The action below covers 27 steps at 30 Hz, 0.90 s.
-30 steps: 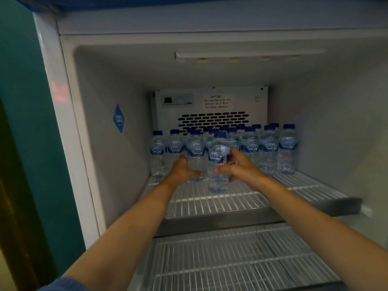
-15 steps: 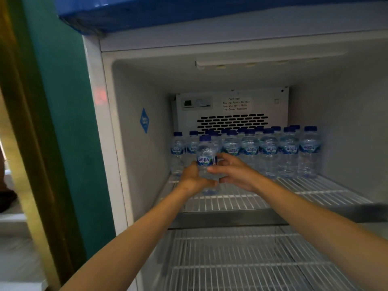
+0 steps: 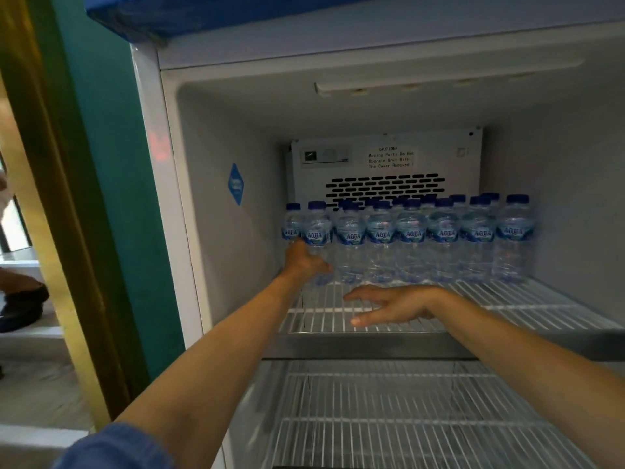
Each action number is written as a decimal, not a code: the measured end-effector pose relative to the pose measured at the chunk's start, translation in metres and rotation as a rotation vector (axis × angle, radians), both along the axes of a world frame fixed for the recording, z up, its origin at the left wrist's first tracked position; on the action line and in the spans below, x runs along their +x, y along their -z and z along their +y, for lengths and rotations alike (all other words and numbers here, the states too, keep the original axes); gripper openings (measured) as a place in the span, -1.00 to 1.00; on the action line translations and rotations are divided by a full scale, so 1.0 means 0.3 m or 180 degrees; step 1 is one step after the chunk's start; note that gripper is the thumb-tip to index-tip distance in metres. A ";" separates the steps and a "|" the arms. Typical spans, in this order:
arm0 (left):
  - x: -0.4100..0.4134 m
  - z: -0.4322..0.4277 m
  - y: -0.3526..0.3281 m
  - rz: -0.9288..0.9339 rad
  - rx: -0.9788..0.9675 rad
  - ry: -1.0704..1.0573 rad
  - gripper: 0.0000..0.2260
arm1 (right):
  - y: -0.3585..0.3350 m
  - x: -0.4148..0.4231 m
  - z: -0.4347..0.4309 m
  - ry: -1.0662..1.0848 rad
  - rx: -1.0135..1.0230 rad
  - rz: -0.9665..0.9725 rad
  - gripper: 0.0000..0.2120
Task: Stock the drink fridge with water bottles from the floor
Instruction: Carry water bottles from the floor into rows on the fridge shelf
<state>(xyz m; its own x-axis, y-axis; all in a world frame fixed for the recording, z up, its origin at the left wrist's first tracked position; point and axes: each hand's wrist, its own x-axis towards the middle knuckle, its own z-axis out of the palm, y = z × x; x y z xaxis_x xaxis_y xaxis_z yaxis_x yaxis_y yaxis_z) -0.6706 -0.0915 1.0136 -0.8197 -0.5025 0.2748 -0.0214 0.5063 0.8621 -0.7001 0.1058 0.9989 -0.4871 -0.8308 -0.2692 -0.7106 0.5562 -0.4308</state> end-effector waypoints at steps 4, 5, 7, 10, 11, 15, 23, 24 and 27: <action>-0.050 -0.009 0.034 0.0011 0.0053 -0.0023 -0.34 | -0.001 -0.016 0.004 0.0043 -0.0246 -0.0262 -0.28; -0.060 -0.016 0.040 0.0015 0.0100 -0.0008 -0.34 | 0.000 -0.019 0.004 0.0041 -0.0263 -0.0280 -0.28; -0.079 -0.036 0.050 0.0008 0.0141 0.0040 -0.33 | 0.002 -0.021 0.002 0.0030 -0.0258 -0.0291 -0.29; -0.095 -0.058 0.058 -0.0106 0.0075 0.0132 -0.28 | 0.006 -0.026 0.000 0.0010 -0.0245 -0.0306 -0.29; -0.095 -0.061 0.059 -0.0112 0.0077 0.0158 -0.27 | 0.007 -0.028 -0.001 0.0006 -0.0252 -0.0324 -0.29; -0.105 -0.082 0.074 -0.0098 0.0178 0.0248 -0.22 | 0.010 -0.032 -0.003 0.0004 -0.0293 -0.0379 -0.28; -0.097 -0.063 0.076 -0.0243 0.0188 0.0092 -0.21 | 0.009 -0.033 -0.004 0.0065 -0.0318 -0.0446 -0.27; -0.092 -0.059 0.076 -0.0334 0.0151 0.0040 -0.23 | 0.007 -0.029 -0.003 0.0075 -0.0325 -0.0458 -0.28; -0.042 -0.038 0.061 -0.0527 0.0079 0.0004 -0.23 | 0.002 -0.017 -0.002 0.0103 -0.0332 -0.0499 -0.29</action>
<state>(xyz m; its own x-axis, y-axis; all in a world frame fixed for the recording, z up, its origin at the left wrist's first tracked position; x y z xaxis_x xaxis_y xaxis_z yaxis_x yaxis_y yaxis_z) -0.6831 -0.1028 0.9952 -0.8534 -0.5064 0.1233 -0.1637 0.4850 0.8590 -0.7053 0.1052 0.9983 -0.4729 -0.8427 -0.2573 -0.6126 0.5244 -0.5914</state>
